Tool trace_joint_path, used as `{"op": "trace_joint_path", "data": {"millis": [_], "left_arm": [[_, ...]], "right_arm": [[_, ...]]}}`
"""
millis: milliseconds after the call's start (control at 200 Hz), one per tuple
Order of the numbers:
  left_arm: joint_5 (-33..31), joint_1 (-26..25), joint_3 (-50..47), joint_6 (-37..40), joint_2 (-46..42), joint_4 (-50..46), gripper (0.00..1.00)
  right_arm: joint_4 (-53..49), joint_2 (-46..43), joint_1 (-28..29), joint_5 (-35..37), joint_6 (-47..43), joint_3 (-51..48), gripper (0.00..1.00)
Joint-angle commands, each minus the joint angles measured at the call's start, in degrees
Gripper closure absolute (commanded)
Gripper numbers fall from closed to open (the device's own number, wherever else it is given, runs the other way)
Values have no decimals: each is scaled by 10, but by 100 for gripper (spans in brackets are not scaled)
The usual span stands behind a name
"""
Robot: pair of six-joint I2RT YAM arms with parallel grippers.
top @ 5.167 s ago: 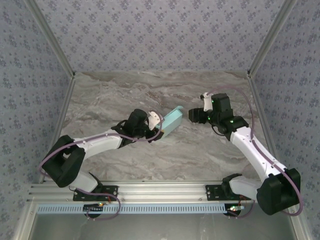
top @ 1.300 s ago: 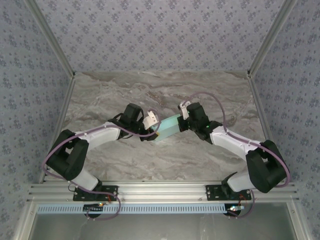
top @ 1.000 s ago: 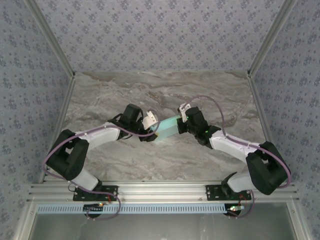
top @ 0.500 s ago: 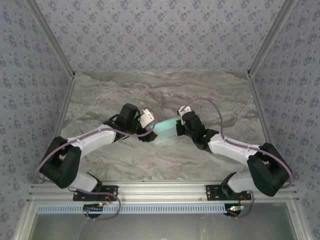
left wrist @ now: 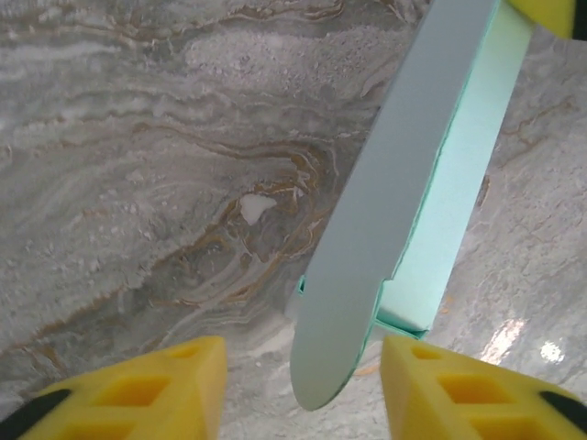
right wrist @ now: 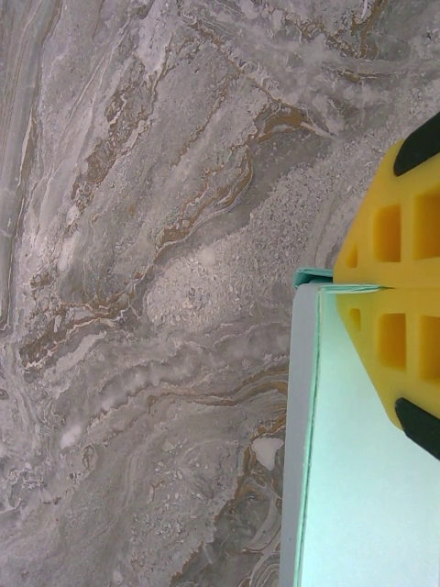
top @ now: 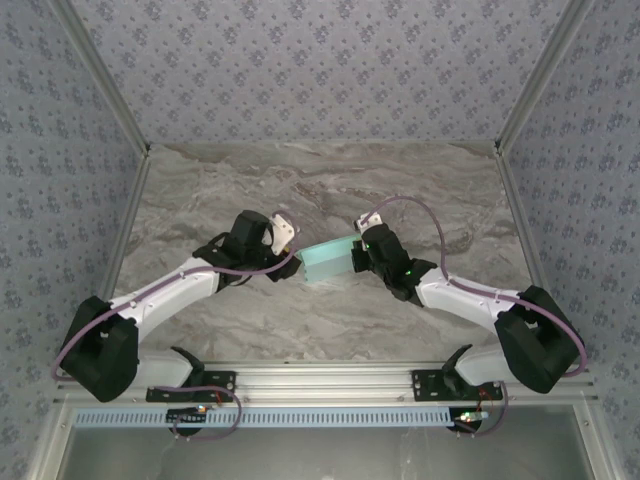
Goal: Fold the paper box
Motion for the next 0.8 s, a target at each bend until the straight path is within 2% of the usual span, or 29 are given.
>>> {"op": "trace_joint_path", "data": {"millis": [0,215,345,500,615,795], "left_arm": [[-11,-8,31,-7,9,-24,61],[-14,-9,43,-5,15,-27,65],[-11,-9,49,-3,20,-31,80],[-9,-13,57,-11,29,-43,88],[-11,-16,58,-50,30,-43,89],[-21,-19,54,-164,26,-31,90]], "right_arm": [[-82,8,4,3,11,-13,96],[-84,7,5,5,11,-13,96],[-85,7,5,5,11,-12,96],[-89,7,6,11,18,-11,97],[-95,7,10,22,32,-10,97],[-106,4,26,41,51,-5,97]]}}
